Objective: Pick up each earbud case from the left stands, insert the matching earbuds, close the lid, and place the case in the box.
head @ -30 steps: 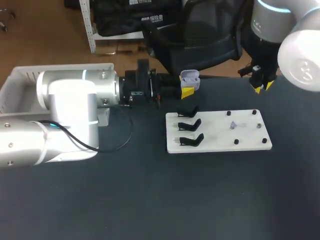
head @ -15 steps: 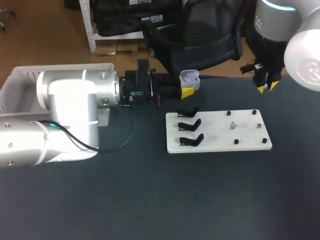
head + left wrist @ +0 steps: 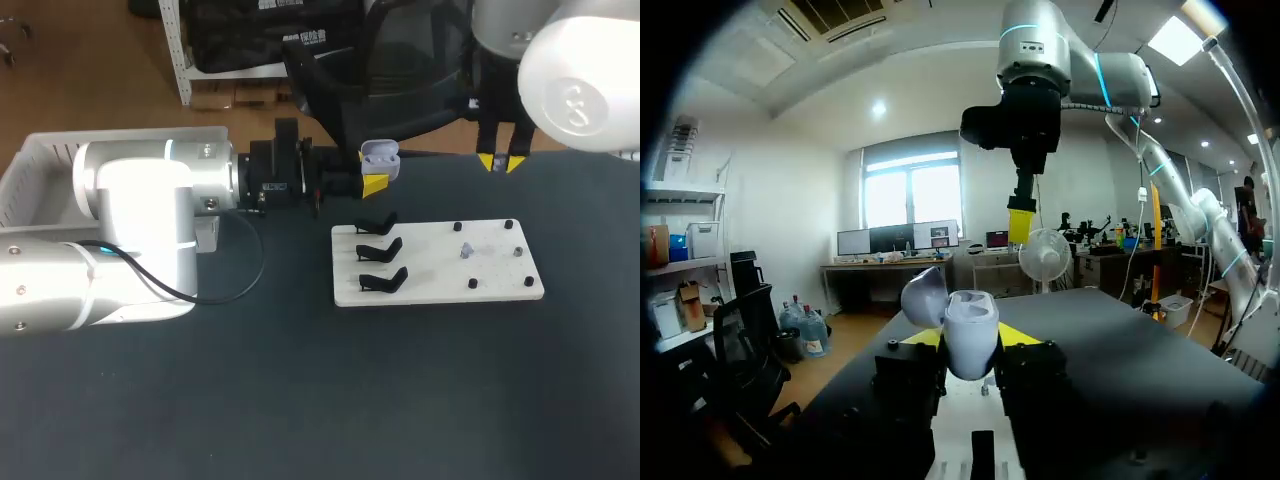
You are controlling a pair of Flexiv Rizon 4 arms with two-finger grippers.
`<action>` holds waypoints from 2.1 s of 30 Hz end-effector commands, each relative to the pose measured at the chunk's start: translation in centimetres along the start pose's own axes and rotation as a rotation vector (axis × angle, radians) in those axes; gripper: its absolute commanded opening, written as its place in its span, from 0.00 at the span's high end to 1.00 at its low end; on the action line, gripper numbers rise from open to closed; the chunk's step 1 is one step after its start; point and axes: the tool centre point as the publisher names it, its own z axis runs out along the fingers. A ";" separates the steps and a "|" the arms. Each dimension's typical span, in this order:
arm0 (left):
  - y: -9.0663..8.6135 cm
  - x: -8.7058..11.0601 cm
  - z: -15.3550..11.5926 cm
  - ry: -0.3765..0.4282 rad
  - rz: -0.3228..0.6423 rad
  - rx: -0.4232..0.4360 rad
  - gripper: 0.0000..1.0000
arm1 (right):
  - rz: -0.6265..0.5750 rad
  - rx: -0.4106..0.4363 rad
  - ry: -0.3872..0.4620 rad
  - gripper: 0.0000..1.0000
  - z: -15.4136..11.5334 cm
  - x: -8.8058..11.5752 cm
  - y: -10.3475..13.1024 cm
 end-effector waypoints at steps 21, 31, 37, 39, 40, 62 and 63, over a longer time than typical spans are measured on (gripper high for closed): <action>-0.2 0.1 0.0 -0.005 0.004 -0.008 1.00 | 0.194 -0.048 -0.013 1.00 -0.9 0.4 1.9; -0.2 0.1 0.0 -0.005 0.004 -0.008 1.00 | 0.346 0.025 -0.001 1.00 -1.3 1.0 3.8; -0.2 0.1 0.0 -0.005 0.004 -0.008 1.00 | 0.420 0.090 -0.017 1.00 -2.1 0.9 6.2; -0.2 0.1 0.0 -0.005 0.004 -0.008 1.00 | 0.409 0.097 0.004 1.00 -2.2 0.9 6.9; -0.2 0.1 0.0 -0.005 0.004 -0.008 1.00 | 0.410 0.094 0.015 1.00 -2.3 0.9 7.4; -0.2 0.1 0.0 -0.005 0.004 -0.008 1.00 | 0.263 0.158 0.026 1.00 -1.6 0.2 11.8; -0.2 0.1 0.0 -0.005 0.004 -0.008 1.00 | 0.258 0.162 0.028 1.00 -1.3 0.3 12.0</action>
